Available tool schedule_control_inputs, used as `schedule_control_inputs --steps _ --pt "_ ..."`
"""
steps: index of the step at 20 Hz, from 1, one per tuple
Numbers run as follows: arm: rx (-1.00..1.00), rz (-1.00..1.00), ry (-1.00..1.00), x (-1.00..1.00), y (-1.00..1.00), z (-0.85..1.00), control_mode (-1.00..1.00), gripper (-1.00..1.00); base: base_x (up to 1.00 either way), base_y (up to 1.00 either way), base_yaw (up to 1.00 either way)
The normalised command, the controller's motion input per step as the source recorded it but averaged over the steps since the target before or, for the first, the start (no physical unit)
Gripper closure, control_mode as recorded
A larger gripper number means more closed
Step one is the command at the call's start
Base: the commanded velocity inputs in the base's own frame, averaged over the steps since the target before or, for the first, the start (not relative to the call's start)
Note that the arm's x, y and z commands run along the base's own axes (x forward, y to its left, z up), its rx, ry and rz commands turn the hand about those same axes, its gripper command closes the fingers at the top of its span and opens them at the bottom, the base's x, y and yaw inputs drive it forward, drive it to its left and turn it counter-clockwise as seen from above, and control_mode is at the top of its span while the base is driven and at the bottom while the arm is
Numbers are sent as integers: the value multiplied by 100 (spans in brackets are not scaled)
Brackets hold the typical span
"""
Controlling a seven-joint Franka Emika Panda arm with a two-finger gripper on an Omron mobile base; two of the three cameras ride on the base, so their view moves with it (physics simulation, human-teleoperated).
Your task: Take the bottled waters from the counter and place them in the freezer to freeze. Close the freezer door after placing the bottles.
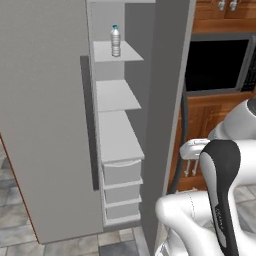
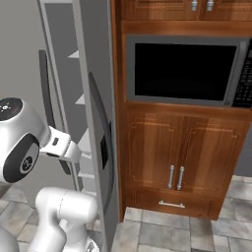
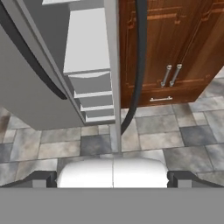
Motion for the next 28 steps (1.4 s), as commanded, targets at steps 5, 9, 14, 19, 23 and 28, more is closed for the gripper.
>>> schedule_control_inputs --steps 5,9,14,19,23,28 --pt "0 0 0 0 0 0 100 -100 38 0 0" --pt "0 0 0 0 0 0 100 -100 28 0 0" --pt "0 0 0 0 0 0 100 -100 11 0 0" --pt "0 0 0 0 0 0 100 -100 0 0 0" --pt "0 0 0 0 0 0 100 -100 4 0 1" --pt "0 5 -2 1 -15 0 -100 -100 0 0 0"
